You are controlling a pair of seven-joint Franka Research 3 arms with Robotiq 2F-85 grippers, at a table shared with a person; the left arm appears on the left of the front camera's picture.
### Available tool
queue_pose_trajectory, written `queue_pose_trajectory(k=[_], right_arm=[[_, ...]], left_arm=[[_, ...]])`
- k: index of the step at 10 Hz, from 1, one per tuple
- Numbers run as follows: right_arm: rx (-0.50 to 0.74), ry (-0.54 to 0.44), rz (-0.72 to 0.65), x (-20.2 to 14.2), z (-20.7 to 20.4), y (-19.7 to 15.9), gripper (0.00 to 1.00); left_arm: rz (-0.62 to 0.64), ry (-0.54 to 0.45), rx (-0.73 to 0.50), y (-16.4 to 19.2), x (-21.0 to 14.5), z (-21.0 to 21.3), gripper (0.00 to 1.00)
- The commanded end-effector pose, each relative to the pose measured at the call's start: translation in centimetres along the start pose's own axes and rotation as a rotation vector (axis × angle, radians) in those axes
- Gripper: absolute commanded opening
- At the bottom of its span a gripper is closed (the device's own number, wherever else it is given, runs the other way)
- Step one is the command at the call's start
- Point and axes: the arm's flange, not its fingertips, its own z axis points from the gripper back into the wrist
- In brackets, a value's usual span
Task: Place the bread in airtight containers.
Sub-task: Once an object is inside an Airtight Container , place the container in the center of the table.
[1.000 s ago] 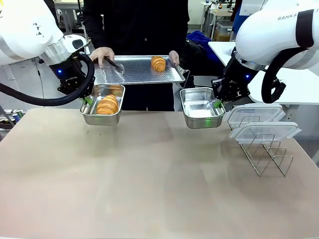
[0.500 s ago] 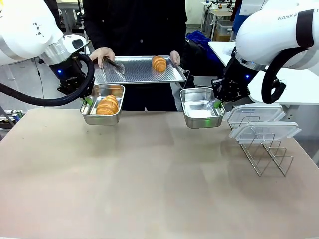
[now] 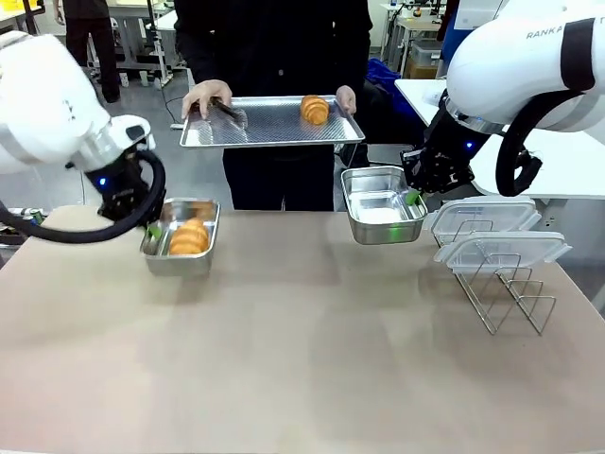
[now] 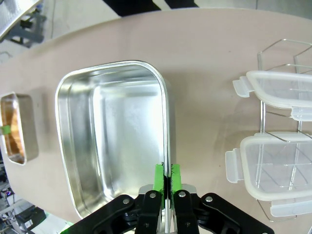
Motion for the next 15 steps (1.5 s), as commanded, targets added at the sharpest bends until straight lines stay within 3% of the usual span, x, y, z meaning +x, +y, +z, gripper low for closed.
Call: queue_pose_trajectory(k=[1, 6, 9, 10, 12, 13, 15], right_arm=[[0.002, -0.008, -0.001, 0.2, 0.4, 0.1, 0.00], [0.002, -0.008, -0.001, 0.2, 0.4, 0.1, 0.00], [0.002, -0.008, -0.001, 0.2, 0.4, 0.1, 0.00], [0.002, -0.008, -0.001, 0.2, 0.4, 0.1, 0.00], [0.002, -0.008, -0.001, 0.2, 0.4, 0.1, 0.00], [0.002, -0.008, -0.001, 0.2, 0.4, 0.1, 0.00], [0.002, -0.008, -0.001, 0.2, 0.4, 0.1, 0.00]], left_arm=[[-0.006, -0.007, -0.047, 1.0, -2.0, -1.4, 0.07], [-0.032, -0.042, 0.006, 0.7, -3.9, -4.0, 0.07], [-0.032, -0.036, -0.010, 0.7, -3.5, -4.0, 0.91], [-0.040, -0.045, -0.020, 0.9, -3.2, -3.3, 1.00], [-0.122, -0.089, -0.172, 2.4, -1.5, 2.1, 1.00], [-0.202, -0.116, -0.247, 3.5, -0.3, 5.3, 0.99], [-0.485, -0.172, -0.415, 6.1, 1.3, 11.4, 1.00]])
